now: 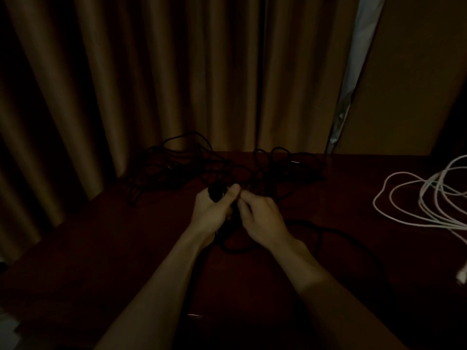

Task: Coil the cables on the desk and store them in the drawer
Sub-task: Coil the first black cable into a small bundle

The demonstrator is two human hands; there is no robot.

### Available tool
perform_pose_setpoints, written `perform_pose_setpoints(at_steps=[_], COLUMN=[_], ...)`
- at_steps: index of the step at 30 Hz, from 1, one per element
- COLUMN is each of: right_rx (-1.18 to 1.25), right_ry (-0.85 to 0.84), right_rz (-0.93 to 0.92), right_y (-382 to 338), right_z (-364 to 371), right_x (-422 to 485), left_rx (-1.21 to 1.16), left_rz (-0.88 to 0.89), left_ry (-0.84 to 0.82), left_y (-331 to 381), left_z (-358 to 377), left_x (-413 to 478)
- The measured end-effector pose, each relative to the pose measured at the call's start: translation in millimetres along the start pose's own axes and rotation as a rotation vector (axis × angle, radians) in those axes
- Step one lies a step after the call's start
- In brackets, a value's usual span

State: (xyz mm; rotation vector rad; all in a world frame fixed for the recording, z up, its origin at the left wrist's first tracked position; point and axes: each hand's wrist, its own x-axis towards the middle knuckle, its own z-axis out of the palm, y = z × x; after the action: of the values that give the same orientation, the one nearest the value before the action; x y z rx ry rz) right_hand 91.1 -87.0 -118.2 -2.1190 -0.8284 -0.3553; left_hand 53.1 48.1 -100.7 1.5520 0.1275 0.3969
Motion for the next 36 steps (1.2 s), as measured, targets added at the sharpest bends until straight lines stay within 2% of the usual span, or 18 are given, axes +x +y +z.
perform_pose_setpoints(at_steps=[3, 6, 10, 13, 16, 20, 22, 27, 31, 36], right_rx=[0.006, -0.022, -0.056, -0.277, -0.419, -0.314, -0.205, 0.066, 0.180, 0.268], right_ry=[-0.040, -0.120, -0.106, -0.107, -0.131, -0.303, -0.309, -0.154, 0.008, 0.172], right_rz=[-0.049, -0.012, -0.008, -0.030, -0.003, 0.016, 0.039, -0.015, -0.108, -0.060], right_y=[-6.0, -5.8, -4.3, -1.4, 4.1, 3.8, 1.5, -3.7, -8.3, -9.3], right_z=[5.6, 6.0, 2.4, -1.4, -9.9, -17.7, -20.2, -17.2, -10.5, -3.5], right_x=[0.0, 0.6, 1.4, 0.7, -0.2, -2.0, -3.2, -4.1, -1.6, 7.5], left_rx=[-0.054, -0.162, -0.538, -0.759, -0.832, -0.577, -0.418, -0.065, 0.030, 0.117], left_rz=[-0.024, -0.054, -0.119, -0.151, -0.143, -0.121, -0.102, -0.013, -0.006, -0.007], left_ry=[0.087, 0.111, 0.116, 0.147, 0.266, 0.248, 0.212, 0.044, -0.109, -0.281], left_y=[-1.1, -0.4, 6.6, 13.1, 14.2, 5.9, 4.3, 0.5, 2.3, 5.2], left_z=[-0.3, -3.8, -7.0, -15.5, -29.1, -28.8, -24.3, -12.1, -13.8, -12.5], left_x=[3.7, 7.7, 12.7, 13.1, 16.3, 14.8, 11.3, 1.9, -0.1, -4.8])
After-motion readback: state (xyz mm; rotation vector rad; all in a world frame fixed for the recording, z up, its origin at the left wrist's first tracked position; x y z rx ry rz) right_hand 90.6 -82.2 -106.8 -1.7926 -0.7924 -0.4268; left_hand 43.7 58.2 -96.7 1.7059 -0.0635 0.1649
